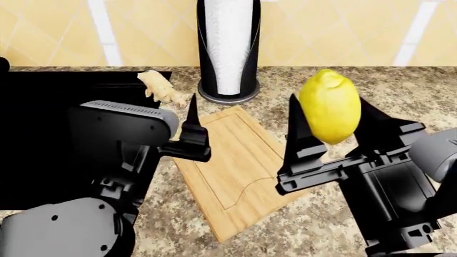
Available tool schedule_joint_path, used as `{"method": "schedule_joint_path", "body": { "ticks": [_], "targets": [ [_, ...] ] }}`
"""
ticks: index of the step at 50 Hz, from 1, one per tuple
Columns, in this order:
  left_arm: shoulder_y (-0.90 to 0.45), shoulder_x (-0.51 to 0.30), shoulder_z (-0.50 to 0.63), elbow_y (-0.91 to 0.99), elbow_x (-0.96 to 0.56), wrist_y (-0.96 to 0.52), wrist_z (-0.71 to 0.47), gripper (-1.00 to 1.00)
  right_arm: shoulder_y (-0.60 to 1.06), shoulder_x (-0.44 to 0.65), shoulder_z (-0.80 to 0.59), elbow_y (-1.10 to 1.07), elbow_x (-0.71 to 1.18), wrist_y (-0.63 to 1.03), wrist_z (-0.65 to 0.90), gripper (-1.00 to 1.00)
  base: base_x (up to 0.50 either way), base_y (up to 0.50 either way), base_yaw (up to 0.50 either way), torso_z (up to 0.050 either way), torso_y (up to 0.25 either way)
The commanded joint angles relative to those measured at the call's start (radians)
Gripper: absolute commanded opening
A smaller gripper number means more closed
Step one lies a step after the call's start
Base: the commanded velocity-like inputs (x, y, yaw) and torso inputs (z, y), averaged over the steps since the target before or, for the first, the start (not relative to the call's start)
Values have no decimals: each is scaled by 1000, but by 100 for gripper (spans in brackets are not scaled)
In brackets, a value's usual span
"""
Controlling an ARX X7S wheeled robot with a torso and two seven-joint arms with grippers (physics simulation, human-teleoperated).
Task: Pick the vegetables from the sink and place them on the cutting board.
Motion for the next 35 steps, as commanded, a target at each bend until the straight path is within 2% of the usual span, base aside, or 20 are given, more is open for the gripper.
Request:
{"method": "schedule_joint_path", "body": {
  "ticks": [1,23,35],
  "targets": [
    [-107,130,-8,-183,-198,-57,142,-100,3,1,0,1,-40,12,13,-100,0,0,0,0,0],
    [-45,159,-10,-322,-295,-40,194,-100,-52,12,49,22,-26,-75,3,-100,0,0,0,0,0],
    [-26,168,11,-346,-277,-51,199,-100,-61,15,50,29,-24,-84,1,-100,0,0,0,0,0]
  ]
}}
